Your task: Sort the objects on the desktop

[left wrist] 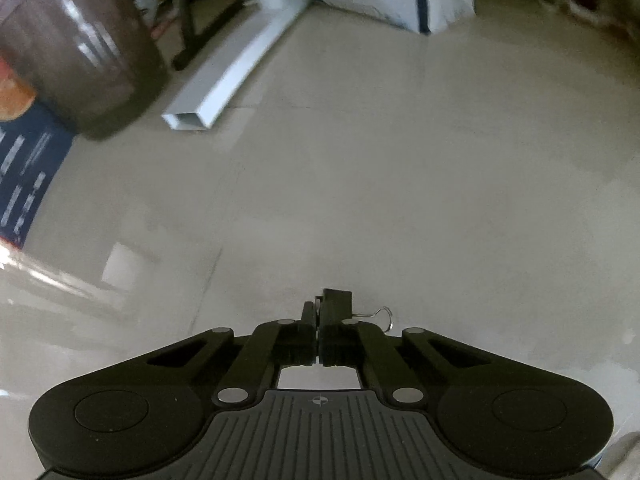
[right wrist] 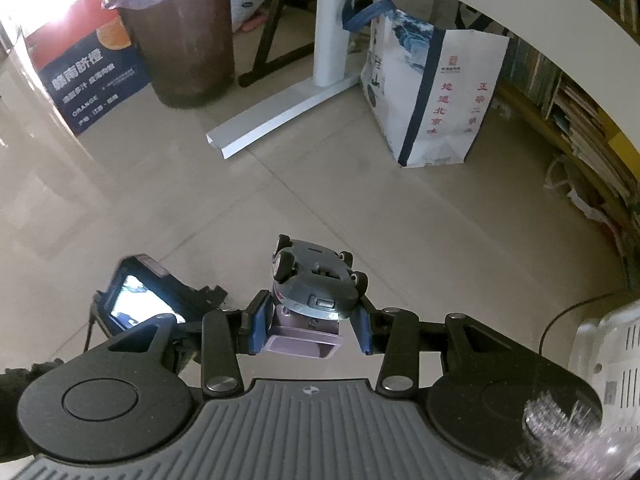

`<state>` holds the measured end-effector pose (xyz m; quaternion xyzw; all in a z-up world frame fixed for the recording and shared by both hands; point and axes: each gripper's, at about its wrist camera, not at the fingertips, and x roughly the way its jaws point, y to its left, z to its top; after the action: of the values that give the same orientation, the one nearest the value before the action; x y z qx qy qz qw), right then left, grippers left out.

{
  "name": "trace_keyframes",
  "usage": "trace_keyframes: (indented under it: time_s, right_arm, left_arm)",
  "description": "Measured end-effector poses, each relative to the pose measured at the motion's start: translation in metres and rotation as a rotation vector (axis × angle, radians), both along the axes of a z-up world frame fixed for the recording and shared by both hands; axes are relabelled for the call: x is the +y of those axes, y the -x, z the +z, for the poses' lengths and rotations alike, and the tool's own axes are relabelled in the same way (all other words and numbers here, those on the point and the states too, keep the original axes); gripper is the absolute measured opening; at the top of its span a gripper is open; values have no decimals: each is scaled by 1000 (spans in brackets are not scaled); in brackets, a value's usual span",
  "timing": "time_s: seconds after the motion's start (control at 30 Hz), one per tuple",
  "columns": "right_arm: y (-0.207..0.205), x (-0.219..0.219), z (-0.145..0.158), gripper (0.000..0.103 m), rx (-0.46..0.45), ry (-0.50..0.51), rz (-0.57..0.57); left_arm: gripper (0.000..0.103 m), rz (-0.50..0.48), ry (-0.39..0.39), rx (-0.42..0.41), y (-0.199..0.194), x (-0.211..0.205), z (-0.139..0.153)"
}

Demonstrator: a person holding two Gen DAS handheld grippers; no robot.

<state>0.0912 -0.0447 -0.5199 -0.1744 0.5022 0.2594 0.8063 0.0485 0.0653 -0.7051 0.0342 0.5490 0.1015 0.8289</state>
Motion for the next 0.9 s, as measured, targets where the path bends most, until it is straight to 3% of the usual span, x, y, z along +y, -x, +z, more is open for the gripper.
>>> trace_keyframes:
  time_s: [0.17,0.33,0.9]
  right_arm:
    - [8,4,26,39,11,-7,13]
    - [21,10,75,39,22,-27,33]
    - [69,17,338,39,-103,-156,78]
  left_arm:
    - [0,107,75,-23,14,26,58]
    - [0,187,113,-48,31,50,146]
    - [0,143,100,-241,38,81,476]
